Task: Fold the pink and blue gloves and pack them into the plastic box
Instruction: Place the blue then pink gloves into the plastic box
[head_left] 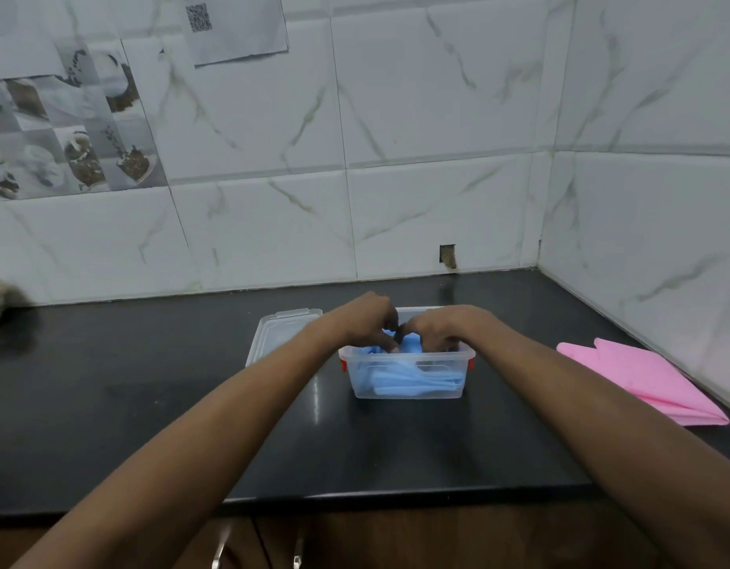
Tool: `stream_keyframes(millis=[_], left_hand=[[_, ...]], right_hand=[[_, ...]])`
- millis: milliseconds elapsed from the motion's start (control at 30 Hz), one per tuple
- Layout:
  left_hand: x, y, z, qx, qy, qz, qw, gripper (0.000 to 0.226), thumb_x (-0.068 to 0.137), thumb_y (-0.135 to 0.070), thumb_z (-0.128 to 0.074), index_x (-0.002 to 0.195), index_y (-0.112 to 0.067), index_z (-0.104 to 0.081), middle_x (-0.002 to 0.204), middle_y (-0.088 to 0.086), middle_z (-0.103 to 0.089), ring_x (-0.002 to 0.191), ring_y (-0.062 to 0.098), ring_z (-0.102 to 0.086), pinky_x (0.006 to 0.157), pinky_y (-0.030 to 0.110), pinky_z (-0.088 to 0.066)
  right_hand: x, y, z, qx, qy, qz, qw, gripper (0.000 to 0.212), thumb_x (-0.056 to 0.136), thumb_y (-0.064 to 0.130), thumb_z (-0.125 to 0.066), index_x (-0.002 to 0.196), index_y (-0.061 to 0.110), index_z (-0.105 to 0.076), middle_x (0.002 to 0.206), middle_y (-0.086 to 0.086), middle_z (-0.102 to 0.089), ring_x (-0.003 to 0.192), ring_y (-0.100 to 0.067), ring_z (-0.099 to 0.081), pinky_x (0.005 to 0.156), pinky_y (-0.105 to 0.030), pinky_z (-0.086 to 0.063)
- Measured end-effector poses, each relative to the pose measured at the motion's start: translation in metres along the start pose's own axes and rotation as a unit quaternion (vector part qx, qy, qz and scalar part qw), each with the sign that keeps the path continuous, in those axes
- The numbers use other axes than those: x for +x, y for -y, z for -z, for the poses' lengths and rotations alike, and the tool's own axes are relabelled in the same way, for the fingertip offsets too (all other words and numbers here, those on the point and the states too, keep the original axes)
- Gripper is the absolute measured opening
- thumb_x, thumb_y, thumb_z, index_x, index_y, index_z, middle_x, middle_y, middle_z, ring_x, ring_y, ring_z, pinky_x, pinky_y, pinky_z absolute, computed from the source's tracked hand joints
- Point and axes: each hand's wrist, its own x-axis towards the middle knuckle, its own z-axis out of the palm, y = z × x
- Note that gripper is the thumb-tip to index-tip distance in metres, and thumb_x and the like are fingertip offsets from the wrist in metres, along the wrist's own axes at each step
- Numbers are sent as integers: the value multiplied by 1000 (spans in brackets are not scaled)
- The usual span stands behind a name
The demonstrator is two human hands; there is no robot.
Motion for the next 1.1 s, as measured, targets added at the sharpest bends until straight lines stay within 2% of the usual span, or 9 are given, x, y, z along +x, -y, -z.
stream_keyframes(millis=[100,233,333,533,667,767,833,967,1100], left_hand=[[13,0,-9,24,79,18,996,37,86,-24,-67,121,-14,-65,110,7,-69,94,23,-62,79,31,-48],[34,-2,-17,7,181,47,982,43,83,-24,-73,124,-19,-61,113,4,-65,96,23,-61,85,35,-52],[39,-6,-24,19,184,58,981,47,83,-26,-72,126,-14,-58,124,7,-61,107,28,-62,91,43,-54],[33,-6,-19,-1,190,55,980,40,83,-25,-73,120,-15,-63,113,6,-66,100,26,-63,81,35,-53],[19,0,-5,-55,50,109,991,35,82,-16,-74,115,-10,-65,109,11,-68,78,23,-66,59,25,-51],[4,10,-5,-15,-167,189,968,31,83,-14,-67,114,-10,-61,116,12,-60,97,30,-64,74,35,-51],[-7,17,-9,-25,-166,275,947,32,86,-21,-65,114,-9,-57,117,14,-60,99,32,-64,74,37,-50],[-19,21,-21,-118,-109,297,941,19,90,-14,-51,100,-2,-62,93,15,-67,63,28,-62,58,32,-50],[-29,18,-30,-82,-139,309,937,22,94,-13,-47,109,-5,-62,109,15,-67,91,31,-65,75,36,-52]], right_hand=[[5,-2,-2,-43,42,-9,998,79,85,29,-70,149,31,-25,133,-8,-49,110,-25,-56,91,-37,-49],[19,-1,-2,-42,26,-70,996,68,81,38,-67,142,23,-40,121,-3,-55,101,-22,-57,93,-37,-48],[26,0,-7,-20,9,-102,995,50,85,37,-63,131,19,-50,110,-5,-55,94,-22,-53,84,-34,-44],[12,-6,-6,-21,29,-40,999,75,83,30,-68,148,25,-31,132,-8,-52,112,-27,-56,91,-38,-48],[-13,-17,1,137,-60,33,988,57,83,7,-65,135,25,-52,111,1,-60,95,-18,-62,80,-30,-55],[-29,-33,4,140,-279,8,950,31,85,4,-62,114,13,-68,105,-4,-68,89,-16,-62,76,-22,-47],[-37,-44,0,106,-364,-65,923,16,86,9,-62,101,9,-68,103,-8,-68,87,-20,-62,71,-23,-45],[-36,-53,-21,222,-288,-155,918,19,94,23,-58,82,8,-57,74,-10,-64,47,-17,-60,40,-21,-41],[-22,-40,-36,264,-336,-135,894,22,99,25,-49,95,8,-61,80,-9,-64,48,-16,-63,38,-18,-46]])
